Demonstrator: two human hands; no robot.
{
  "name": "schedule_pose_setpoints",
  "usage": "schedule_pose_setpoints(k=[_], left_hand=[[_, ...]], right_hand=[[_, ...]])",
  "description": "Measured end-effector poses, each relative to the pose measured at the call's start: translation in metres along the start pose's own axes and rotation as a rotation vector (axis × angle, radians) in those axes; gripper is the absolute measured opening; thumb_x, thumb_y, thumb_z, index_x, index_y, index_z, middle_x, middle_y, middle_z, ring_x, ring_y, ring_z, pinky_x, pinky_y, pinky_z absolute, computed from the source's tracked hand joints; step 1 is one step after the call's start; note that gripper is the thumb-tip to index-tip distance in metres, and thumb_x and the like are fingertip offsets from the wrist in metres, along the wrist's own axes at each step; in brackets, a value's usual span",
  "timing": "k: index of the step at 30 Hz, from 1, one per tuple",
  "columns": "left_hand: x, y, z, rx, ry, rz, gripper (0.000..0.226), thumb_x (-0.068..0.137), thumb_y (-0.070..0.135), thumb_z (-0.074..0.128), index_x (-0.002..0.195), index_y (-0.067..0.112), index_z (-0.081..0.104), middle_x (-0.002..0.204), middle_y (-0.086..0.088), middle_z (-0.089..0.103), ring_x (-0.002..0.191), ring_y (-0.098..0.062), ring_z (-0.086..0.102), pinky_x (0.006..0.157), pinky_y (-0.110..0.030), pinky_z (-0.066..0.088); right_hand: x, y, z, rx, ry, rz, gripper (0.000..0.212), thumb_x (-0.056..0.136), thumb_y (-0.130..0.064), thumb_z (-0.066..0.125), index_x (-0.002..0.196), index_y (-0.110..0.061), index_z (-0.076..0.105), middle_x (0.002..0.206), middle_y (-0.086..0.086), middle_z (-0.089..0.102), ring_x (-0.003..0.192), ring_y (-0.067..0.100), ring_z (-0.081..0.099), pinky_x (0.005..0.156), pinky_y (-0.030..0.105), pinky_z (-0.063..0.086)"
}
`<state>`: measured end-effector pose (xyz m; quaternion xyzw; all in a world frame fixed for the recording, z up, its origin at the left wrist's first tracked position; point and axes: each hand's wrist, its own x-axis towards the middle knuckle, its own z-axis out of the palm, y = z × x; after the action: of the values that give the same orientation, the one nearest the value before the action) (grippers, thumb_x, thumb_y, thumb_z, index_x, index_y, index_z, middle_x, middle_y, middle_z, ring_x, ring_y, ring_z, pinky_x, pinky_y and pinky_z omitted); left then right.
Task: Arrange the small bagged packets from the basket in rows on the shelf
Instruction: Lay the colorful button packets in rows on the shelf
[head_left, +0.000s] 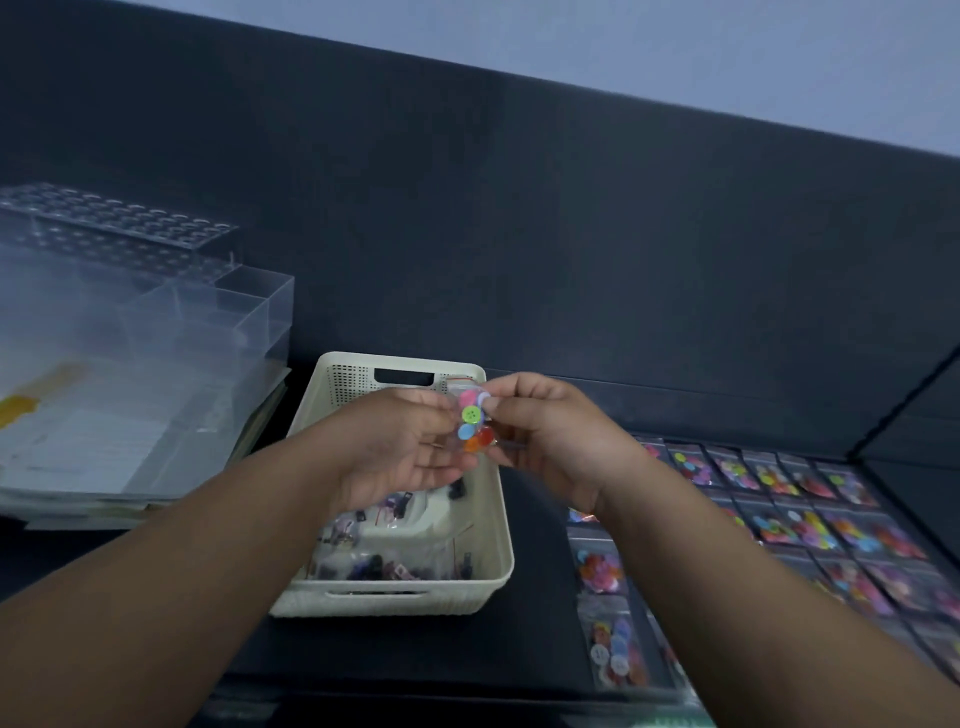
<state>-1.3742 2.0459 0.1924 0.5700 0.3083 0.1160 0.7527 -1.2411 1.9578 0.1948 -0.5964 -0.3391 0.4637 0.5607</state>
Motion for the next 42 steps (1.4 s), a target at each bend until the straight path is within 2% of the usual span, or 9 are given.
schedule_pose_setpoints(k=[4, 8, 12, 18, 24, 28, 31, 36, 42], left_hand=[[-0.004, 0.006, 0.025, -0.052, 0.028, -0.026, 0.027, 0.099, 0.023, 0.043, 0.105, 0.006, 0.063, 0.086, -0.011, 0.073, 0.072, -0.019, 0.068, 0.062, -0.026, 0.055], [-0.009, 0.006, 0.058, 0.061, 0.025, 0.012, 0.036, 0.094, 0.041, 0.049, 0.106, 0.01, 0.063, 0.099, -0.011, 0.071, 0.089, -0.024, 0.068, 0.075, -0.03, 0.054], [-0.004, 0.0, 0.102, 0.266, 0.099, 0.103, 0.009, 0.085, 0.022, 0.067, 0.088, 0.015, 0.062, 0.087, -0.002, 0.071, 0.075, -0.015, 0.065, 0.068, -0.026, 0.051], [0.017, -0.018, 0.199, 0.297, 0.132, 0.102, 0.019, 0.082, 0.015, 0.07, 0.07, 0.018, 0.056, 0.069, 0.0, 0.068, 0.066, -0.012, 0.062, 0.069, -0.033, 0.053], [0.034, -0.042, 0.306, 0.21, 0.122, 0.153, 0.017, 0.082, 0.01, 0.07, 0.072, 0.014, 0.057, 0.072, -0.007, 0.067, 0.061, -0.015, 0.061, 0.061, -0.027, 0.044], [0.034, -0.059, 0.352, 0.356, 0.133, 0.118, 0.011, 0.079, 0.008, 0.072, 0.083, 0.009, 0.062, 0.067, -0.004, 0.064, 0.059, -0.012, 0.059, 0.06, -0.024, 0.048], [0.032, -0.063, 0.372, 0.447, 0.125, 0.085, 0.015, 0.08, 0.007, 0.072, 0.078, 0.013, 0.058, 0.067, -0.004, 0.063, 0.059, -0.012, 0.058, 0.061, -0.025, 0.049], [0.04, -0.056, 0.391, 0.267, 0.096, 0.068, 0.018, 0.084, 0.022, 0.068, 0.1, 0.019, 0.061, 0.092, -0.001, 0.065, 0.081, -0.014, 0.061, 0.072, -0.03, 0.051], [0.052, -0.058, 0.401, 0.159, 0.183, 0.094, 0.008, 0.088, 0.019, 0.064, 0.081, 0.016, 0.067, 0.079, -0.002, 0.065, 0.074, -0.017, 0.059, 0.07, -0.033, 0.053]], right_hand=[[-0.016, -0.007, -0.013, -0.003, 0.086, -0.079, 0.019, 0.088, -0.001, 0.06, 0.074, -0.013, 0.055, 0.065, 0.002, 0.064, 0.058, 0.011, 0.058, 0.054, 0.02, 0.049], [-0.034, -0.011, -0.039, 0.05, 0.129, -0.113, 0.024, 0.084, 0.005, 0.061, 0.074, -0.015, 0.051, 0.064, 0.002, 0.059, 0.056, 0.013, 0.056, 0.052, 0.022, 0.046], [-0.059, -0.012, -0.078, 0.099, 0.095, -0.123, 0.026, 0.082, 0.009, 0.059, 0.085, -0.016, 0.053, 0.065, 0.0, 0.061, 0.057, 0.014, 0.057, 0.058, 0.027, 0.045], [-0.106, -0.01, -0.17, 0.138, 0.186, -0.102, 0.028, 0.082, 0.013, 0.053, 0.088, -0.014, 0.053, 0.071, 0.002, 0.058, 0.059, 0.013, 0.054, 0.053, 0.023, 0.042], [-0.157, 0.007, -0.265, 0.033, 0.04, 0.035, 0.004, 0.09, -0.009, 0.057, 0.088, -0.011, 0.054, 0.07, 0.008, 0.058, 0.057, 0.015, 0.051, 0.054, 0.027, 0.033], [-0.177, 0.017, -0.301, 0.019, 0.11, 0.03, 0.016, 0.091, -0.005, 0.055, 0.077, -0.011, 0.052, 0.066, 0.009, 0.057, 0.048, 0.012, 0.051, 0.043, 0.02, 0.04], [-0.188, 0.013, -0.326, -0.051, 0.192, -0.013, 0.022, 0.092, -0.008, 0.056, 0.072, -0.015, 0.051, 0.064, 0.004, 0.057, 0.05, 0.01, 0.053, 0.048, 0.021, 0.045], [-0.204, 0.017, -0.347, -0.16, 0.139, 0.006, 0.015, 0.089, -0.006, 0.06, 0.076, -0.013, 0.056, 0.066, 0.005, 0.054, 0.054, 0.012, 0.049, 0.051, 0.024, 0.045], [-0.215, 0.026, -0.35, -0.19, 0.1, 0.066, 0.01, 0.086, -0.005, 0.064, 0.083, -0.014, 0.058, 0.078, 0.008, 0.057, 0.07, 0.02, 0.053, 0.063, 0.027, 0.045]])
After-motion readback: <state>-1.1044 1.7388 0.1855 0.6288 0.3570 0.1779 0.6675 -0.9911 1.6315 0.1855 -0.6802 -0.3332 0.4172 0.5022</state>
